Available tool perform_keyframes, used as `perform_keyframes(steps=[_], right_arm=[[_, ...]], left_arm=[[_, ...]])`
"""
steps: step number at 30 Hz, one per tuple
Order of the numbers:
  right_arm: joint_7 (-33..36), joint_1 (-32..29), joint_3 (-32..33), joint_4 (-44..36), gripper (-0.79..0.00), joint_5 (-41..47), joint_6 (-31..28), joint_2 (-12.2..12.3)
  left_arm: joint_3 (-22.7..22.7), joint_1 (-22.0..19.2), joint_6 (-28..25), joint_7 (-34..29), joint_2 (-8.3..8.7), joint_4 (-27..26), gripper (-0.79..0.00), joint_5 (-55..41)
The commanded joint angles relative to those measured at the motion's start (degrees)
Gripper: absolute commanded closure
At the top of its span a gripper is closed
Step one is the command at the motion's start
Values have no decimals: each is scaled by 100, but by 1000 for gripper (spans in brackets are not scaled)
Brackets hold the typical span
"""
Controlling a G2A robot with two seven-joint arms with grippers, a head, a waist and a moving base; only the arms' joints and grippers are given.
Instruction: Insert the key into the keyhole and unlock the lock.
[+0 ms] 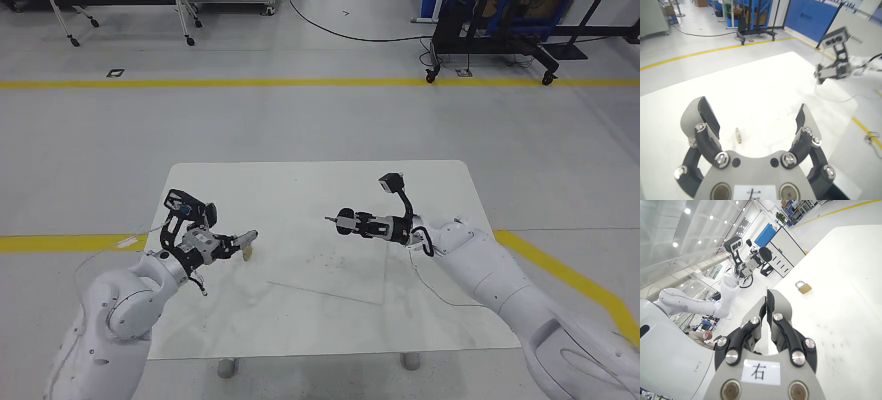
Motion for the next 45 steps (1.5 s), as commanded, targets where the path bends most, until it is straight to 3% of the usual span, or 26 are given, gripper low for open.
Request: perform_keyframes(steps=[1, 5, 9, 14, 17, 22, 25, 28, 29, 30, 31, 40, 45], right_arm=[[0, 0, 0, 0, 0, 0, 0, 0], [0, 0, 0, 0, 0, 0, 0, 0], [0, 0, 0, 0, 0, 0, 0, 0], [0, 0, 0, 0, 0, 0, 0, 0], [0, 0, 0, 0, 0, 0, 0, 0], [0, 0, 0, 0, 0, 0, 0, 0], [0, 0, 0, 0, 0, 0, 0, 0], [0, 0, 0, 0, 0, 0, 0, 0], [0, 0, 0, 0, 0, 0, 0, 0], [0, 0, 0, 0, 0, 0, 0, 0], [0, 0, 0, 0, 0, 0, 0, 0], [0, 0, 0, 0, 0, 0, 0, 0], [0, 0, 0, 0, 0, 0, 0, 0]], left_arm=[[159, 25, 56, 122, 11, 260, -785, 1047], [659, -153, 427, 388, -21, 911, -785, 2152], [920, -419, 658, 764, -84, 1437, -785, 2089], [1140, -660, 631, 783, -115, 1773, -770, 2197], [1205, -741, 664, 821, -127, 1821, -585, 2250], [1268, -872, 767, 672, -152, 1985, -496, 2156], [1321, -966, 800, 630, -168, 2082, -480, 2110], [1391, -1057, 824, 605, -186, 2194, -372, 2088], [1421, -1084, 817, 585, -192, 2229, -280, 2085], [1450, -1110, 789, 549, -197, 2261, -114, 2070], [1475, -1134, 756, 521, -200, 2285, 0, 2072], [1450, -1161, 707, 546, -203, 2301, 0, 1926], [1303, -1126, 744, 885, -236, 2291, 0, 1147]])
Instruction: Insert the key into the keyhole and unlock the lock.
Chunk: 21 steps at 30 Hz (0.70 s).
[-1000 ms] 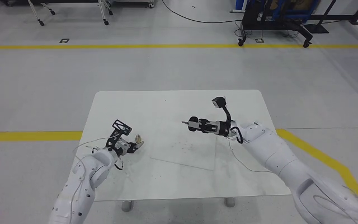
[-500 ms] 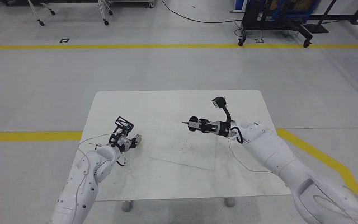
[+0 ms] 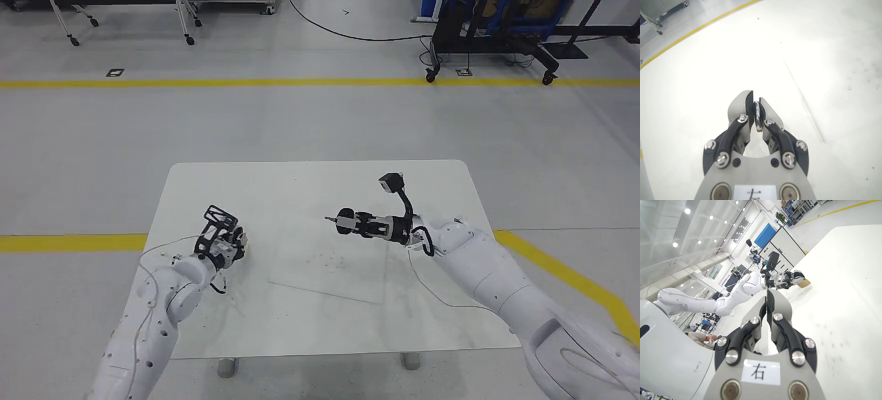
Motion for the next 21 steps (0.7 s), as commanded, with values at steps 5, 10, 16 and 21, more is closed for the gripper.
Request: perform_keyframes(steps=[5, 10, 16, 21], right_arm=[[0, 0, 0, 0, 0, 0, 0, 0], [0, 0, 0, 0, 0, 0, 0, 0], [0, 0, 0, 0, 0, 0, 0, 0], [0, 0, 0, 0, 0, 0, 0, 0]], left_arm=[[-214, -7, -693, -90, -59, 49, 0, -2422], [-136, -190, -1370, -974, -94, 294, 0, -4580], [101, -634, -1643, -2102, -125, 772, 0, -6542], [259, -942, -1661, -2244, -152, 1119, 0, -6797]])
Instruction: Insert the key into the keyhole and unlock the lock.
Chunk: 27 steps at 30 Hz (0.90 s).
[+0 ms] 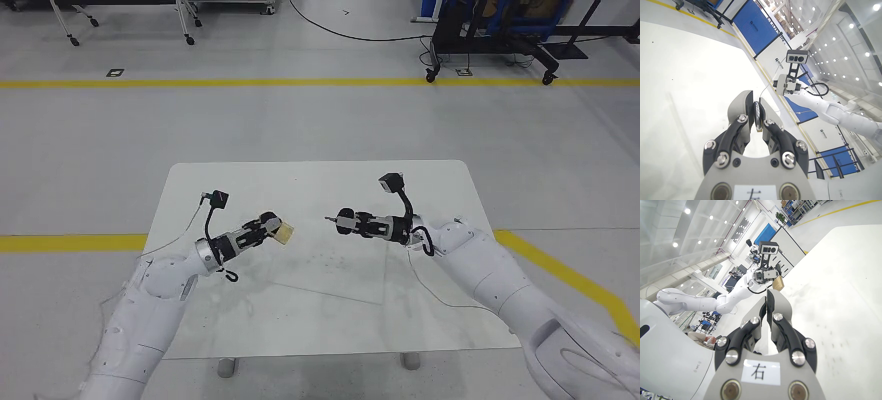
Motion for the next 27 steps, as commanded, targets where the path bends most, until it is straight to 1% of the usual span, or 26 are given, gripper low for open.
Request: perform_keyframes(steps=[1, 3, 4, 8, 10, 11, 13, 18, 20, 25, 27], right_arm=[[0, 0, 0, 0, 0, 0, 0, 0], [0, 0, 0, 0, 0, 0, 0, 0], [0, 0, 0, 0, 0, 0, 0, 0], [0, 0, 0, 0, 0, 0, 0, 0], [-75, -26, 15, -42, 0, 5, 52, -4], [-168, -49, 39, -119, 0, -21, 127, -11], [-282, 0, 47, -168, 0, -263, 417, -35], [-647, 73, 110, -289, 0, -529, 651, -131], [-694, 65, 132, -302, 0, -538, 643, -143], [-694, 65, 132, -302, 0, -538, 643, -143], [-694, 65, 132, -302, 0, -538, 643, -143]], left_arm=[[52, -71, -60, 25, -7, 88, 0, 10], [48, -105, -96, 142, 4, 117, 0, 312], [37, -107, -107, 266, 18, 91, 0, 674], [88, 62, -300, 751, 41, -201, 0, 1679], [116, 147, -336, 934, 42, -291, 0, 1840], [145, 173, -301, 1011, 32, -311, 0, 1781], [230, 173, -133, 1113, -5, -277, 0, 1372], [490, -68, 888, 1324, -157, 80, 0, 88], [601, -212, 1180, 1336, -194, 196, 0, 87], [601, -212, 1180, 1336, -194, 196, 0, 87], [594, -150, 1364, 1500, -206, 177, 0, 26]])
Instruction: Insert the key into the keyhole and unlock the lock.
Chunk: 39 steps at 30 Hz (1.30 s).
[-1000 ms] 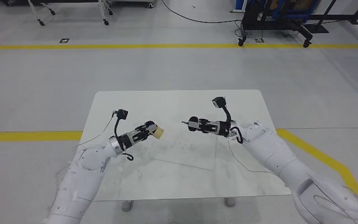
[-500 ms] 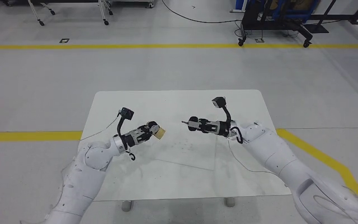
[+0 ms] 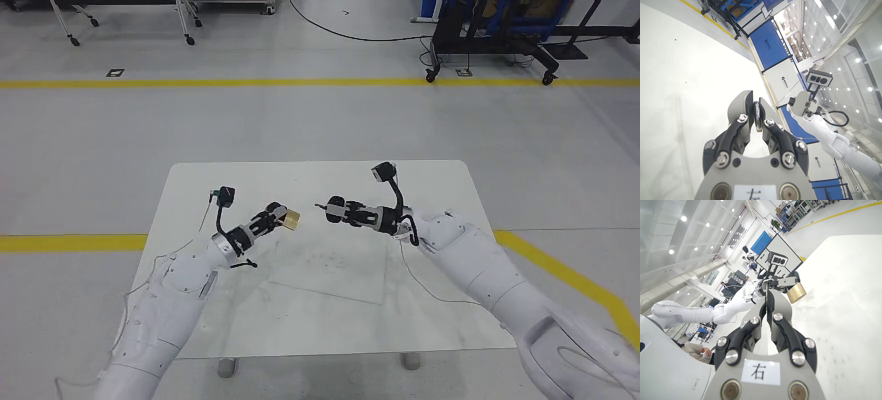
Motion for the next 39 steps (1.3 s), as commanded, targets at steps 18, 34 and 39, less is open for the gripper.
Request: perform_keyframes(steps=[18, 34, 39], right_arm=[[-213, 45, -197, -608, 0, -1800, 577, -258], [-216, 49, -92, -488, 0, -2010, 269, -413], [-588, 22, 77, -328, 0, -2058, 429, -437]], left_arm=[[61, -277, 1159, -746, -230, 93, 0, -2603], [9, -181, 1214, -789, -213, -166, 0, -2340], [43, -181, 1213, -877, -225, -172, 0, -2360]])
